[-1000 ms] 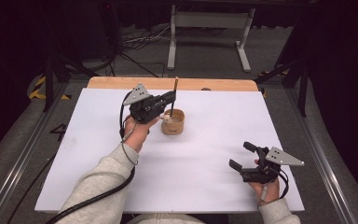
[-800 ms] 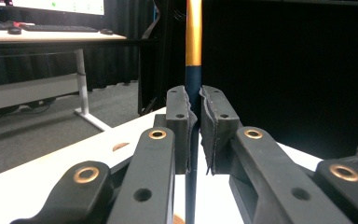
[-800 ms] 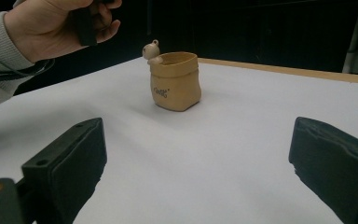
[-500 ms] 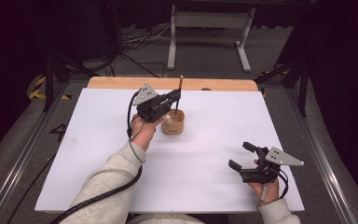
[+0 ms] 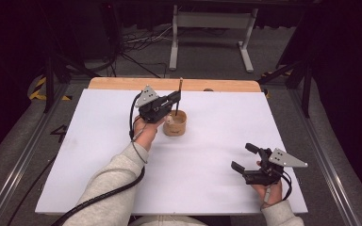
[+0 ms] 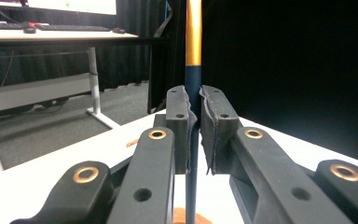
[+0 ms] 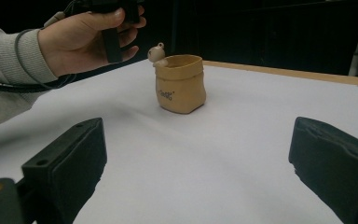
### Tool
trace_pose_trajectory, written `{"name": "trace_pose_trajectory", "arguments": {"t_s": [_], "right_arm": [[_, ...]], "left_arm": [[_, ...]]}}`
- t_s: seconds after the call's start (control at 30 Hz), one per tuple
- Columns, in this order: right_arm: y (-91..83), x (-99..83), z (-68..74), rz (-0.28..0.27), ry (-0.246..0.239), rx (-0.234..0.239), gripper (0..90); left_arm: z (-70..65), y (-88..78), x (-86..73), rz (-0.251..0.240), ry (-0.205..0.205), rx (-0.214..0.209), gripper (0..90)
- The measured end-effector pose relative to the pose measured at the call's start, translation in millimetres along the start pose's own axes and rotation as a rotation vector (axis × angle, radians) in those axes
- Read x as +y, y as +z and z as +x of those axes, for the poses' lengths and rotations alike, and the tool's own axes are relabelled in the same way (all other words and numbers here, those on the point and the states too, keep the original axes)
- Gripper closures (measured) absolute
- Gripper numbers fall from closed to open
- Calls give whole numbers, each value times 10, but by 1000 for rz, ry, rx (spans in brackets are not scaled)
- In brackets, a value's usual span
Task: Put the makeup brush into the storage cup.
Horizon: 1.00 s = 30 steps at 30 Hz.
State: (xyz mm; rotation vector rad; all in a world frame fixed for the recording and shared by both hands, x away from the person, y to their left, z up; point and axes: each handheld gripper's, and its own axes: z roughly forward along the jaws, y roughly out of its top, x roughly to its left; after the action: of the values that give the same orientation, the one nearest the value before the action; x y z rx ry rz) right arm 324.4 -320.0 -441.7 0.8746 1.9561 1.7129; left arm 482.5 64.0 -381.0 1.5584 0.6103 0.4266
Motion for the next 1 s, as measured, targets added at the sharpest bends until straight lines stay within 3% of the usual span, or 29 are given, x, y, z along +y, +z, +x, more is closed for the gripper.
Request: {"name": "trace_pose_trajectory", "arguments": {"t_s": [0.23,1.0], "right_arm": [[-3,1,1,-2,0,2,44],[-5,2,0,-6,0,10,44]], "left_arm": [[6,23,-57,12,9,-7,820],[21,70,-300,61,-26,-20,820]]}}
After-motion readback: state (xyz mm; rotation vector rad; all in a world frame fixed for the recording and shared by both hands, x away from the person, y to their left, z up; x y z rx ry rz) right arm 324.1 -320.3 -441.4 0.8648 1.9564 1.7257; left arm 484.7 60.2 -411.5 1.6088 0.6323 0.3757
